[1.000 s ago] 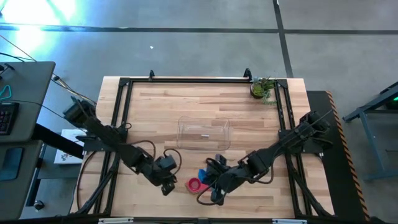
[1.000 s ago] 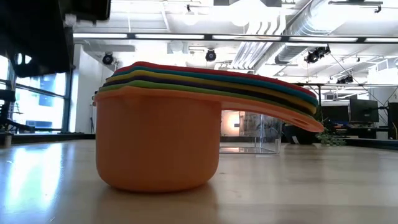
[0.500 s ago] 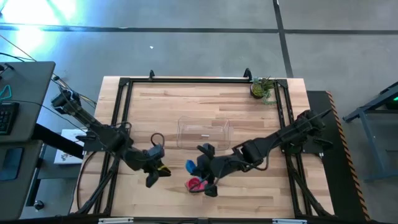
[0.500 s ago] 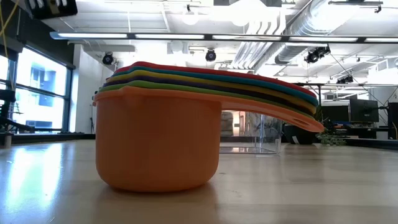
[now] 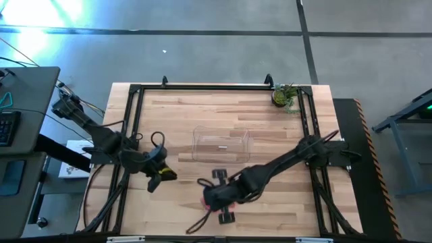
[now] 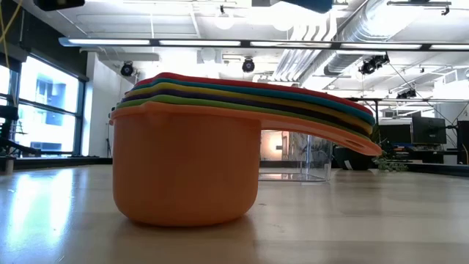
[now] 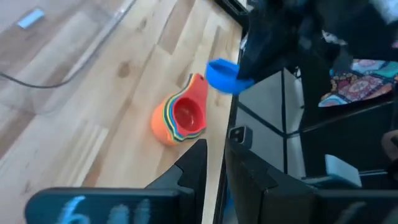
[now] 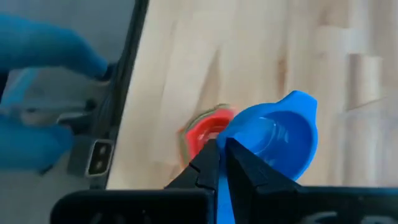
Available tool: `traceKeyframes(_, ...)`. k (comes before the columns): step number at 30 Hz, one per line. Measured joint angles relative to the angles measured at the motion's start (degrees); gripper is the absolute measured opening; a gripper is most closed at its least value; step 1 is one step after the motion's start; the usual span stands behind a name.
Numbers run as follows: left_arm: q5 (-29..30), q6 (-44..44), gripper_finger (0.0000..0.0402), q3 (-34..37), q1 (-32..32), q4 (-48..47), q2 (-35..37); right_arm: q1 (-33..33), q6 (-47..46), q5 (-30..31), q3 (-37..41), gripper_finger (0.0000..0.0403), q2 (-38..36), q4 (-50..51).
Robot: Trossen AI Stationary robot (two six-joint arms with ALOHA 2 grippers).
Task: Nest measuring cups in basket
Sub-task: Stack the blue measuring cup on top of the red measuring cup
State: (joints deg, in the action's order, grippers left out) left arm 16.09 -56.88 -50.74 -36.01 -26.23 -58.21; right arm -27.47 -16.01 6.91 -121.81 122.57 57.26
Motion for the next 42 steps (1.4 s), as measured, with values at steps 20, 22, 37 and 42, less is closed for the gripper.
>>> traceKeyframes(20,2.8,-1.6,0.0051,0.2,0.0,-3.1,1.0,-1.8,4.5,-3.2,-11.2,0.0005,13.7,11.2)
traceKeyframes(22,2.8,-1.5,0.0051,0.2,0.0,-3.2,1.0,-1.6,4.7,-2.9,-11.3,0.0005,13.6,11.0)
traceKeyframes(37,4.3,-1.6,0.0051,0.2,0.0,-3.7,1.0,-0.3,7.5,-6.5,-11.2,0.0005,14.6,8.7)
traceKeyframes(42,4.3,-1.5,0.0051,0.2,0.0,-4.0,1.0,-0.3,7.5,-6.5,-11.2,0.0005,14.6,8.5)
